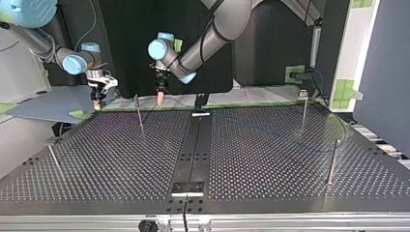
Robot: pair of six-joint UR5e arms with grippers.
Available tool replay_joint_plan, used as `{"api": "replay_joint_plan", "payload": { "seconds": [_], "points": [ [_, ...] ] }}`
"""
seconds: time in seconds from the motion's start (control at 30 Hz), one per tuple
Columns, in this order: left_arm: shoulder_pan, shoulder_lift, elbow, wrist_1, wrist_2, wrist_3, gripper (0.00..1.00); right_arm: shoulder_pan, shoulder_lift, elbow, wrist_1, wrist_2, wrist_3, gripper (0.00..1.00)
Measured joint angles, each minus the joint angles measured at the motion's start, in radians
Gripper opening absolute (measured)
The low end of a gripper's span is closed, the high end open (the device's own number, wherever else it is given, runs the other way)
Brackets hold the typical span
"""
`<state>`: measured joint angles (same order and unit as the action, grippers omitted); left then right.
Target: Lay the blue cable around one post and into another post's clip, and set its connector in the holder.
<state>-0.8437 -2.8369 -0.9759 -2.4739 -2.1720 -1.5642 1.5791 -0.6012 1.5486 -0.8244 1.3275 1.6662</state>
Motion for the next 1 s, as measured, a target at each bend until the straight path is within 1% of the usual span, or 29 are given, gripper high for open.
{"api": "replay_joint_plan", "payload": {
  "seconds": [0.03, 0.07, 0.1, 0.13, 0.2, 0.23, 0.27, 0.3, 0.43, 0.53, 0.63, 0.77, 0.93, 1.0],
  "points": [
    [0.0, 0.0, 0.0, 0.0, 0.001, 0.0, 0.2, 0.0, 0.0, 0.0, 0.0, 0.0, 0.0, 0.0],
    [0.0, 0.0, 0.001, 0.0, 0.001, 0.0, 0.3, 0.001, 0.001, 0.0, 0.001, 0.0, 0.0, 0.0],
    [0.0, 0.0, 0.001, -0.001, 0.001, -0.001, 0.51, 0.002, 0.002, 0.0, 0.001, -0.001, 0.0, 0.0],
    [-0.001, 0.0, 0.001, -0.002, 0.002, -0.003, 0.51, 0.002, 0.002, 0.0, 0.001, -0.001, 0.001, 0.0],
    [-0.001, 0.0, 0.002, -0.003, 0.002, -0.01, 0.82, 0.003, 0.003, 0.0, 0.002, -0.002, 0.003, 0.0],
    [-0.002, 0.001, 0.002, -0.004, 0.002, -0.016, 0.82, 0.003, 0.003, 0.0, 0.002, -0.002, 0.003, 0.0],
    [-0.003, 0.001, 0.001, -0.005, 0.002, -0.021, 0.89, 0.004, 0.004, 0.0, 0.002, -0.003, 0.004, 0.0],
    [-0.004, 0.001, 0.0, -0.007, 0.002, -0.027, 1.0, 0.004, 0.004, 0.0, 0.002, -0.003, 0.004, 0.0],
    [-0.01, 0.002, -0.007, -0.01, 0.003, -0.049, 1.0, 0.005, 0.006, 0.0, 0.003, -0.006, 0.006, 0.0],
    [-0.012, 0.003, -0.01, -0.013, 0.01, -0.05, 1.0, 0.005, 0.007, 0.0, 0.003, -0.006, 0.007, 0.0],
    [-0.015, 0.01, -0.015, -0.02, 0.028, -0.041, 1.0, 0.005, 0.008, 0.0, 0.003, -0.007, 0.008, 0.0],
    [-0.019, 0.033, -0.037, -0.021, 0.056, -0.026, 1.0, 0.005, 0.01, 0.0, 0.004, -0.008, 0.012, 0.0],
    [-0.024, 0.074, -0.077, -0.007, 0.089, 0.012, 1.0, 0.005, 0.014, 0.0, 0.008, -0.009, 0.015, 0.0],
    [-0.027, 0.09, -0.094, -0.009, 0.093, 0.027, 1.0, 0.005, 0.014, 0.0, 0.011, -0.01, 0.016, 0.0]
  ]
}}
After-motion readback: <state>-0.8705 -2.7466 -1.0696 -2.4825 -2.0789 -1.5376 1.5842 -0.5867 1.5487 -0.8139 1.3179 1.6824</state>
